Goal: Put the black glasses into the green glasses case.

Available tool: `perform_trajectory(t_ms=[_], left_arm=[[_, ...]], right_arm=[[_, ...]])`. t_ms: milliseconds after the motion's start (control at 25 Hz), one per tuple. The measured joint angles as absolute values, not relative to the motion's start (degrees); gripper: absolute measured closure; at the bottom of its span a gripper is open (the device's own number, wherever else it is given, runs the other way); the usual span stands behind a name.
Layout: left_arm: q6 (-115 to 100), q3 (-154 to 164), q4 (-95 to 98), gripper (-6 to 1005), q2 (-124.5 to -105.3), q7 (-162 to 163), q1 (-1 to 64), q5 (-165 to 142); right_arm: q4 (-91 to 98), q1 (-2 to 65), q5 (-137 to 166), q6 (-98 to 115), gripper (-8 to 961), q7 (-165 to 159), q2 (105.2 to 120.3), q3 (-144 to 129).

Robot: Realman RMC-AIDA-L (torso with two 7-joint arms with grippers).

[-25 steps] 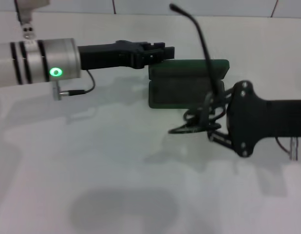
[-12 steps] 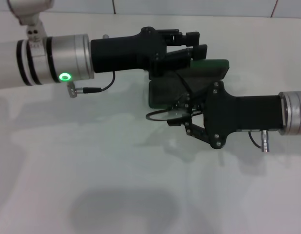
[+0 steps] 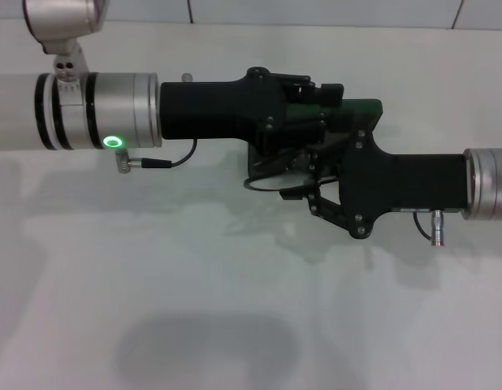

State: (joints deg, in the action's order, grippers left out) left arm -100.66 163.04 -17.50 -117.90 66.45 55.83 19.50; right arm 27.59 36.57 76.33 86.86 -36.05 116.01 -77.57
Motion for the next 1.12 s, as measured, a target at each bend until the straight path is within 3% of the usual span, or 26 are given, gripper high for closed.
perform_trajectory(t_ms=[320, 560, 760, 1120], left_arm=[[-98.58, 162.9, -19.56, 591, -117.54, 65.21, 53.24, 27.28], [-90.75, 162.93, -21.04, 591, -117.21, 66.49, 48.08, 40.75], [-88.07, 162.95, -20.85, 591, -116.87, 66.84, 47.48, 41.67], [-86.33, 162.95, -20.67, 591, -117.01, 67.55, 48.16, 41.28]], right_arm=[[28.02, 35.97, 77.13, 82.91, 795, -34.79, 115.98, -78.56], [41.94, 30.96, 76.42, 56.47, 794, -42.28, 116.15, -90.59], [52.12, 26.17, 76.18, 35.09, 793, -43.87, 116.17, -103.7], [54.05, 25.12, 76.3, 22.75, 791, -49.91, 116.18, -110.95]])
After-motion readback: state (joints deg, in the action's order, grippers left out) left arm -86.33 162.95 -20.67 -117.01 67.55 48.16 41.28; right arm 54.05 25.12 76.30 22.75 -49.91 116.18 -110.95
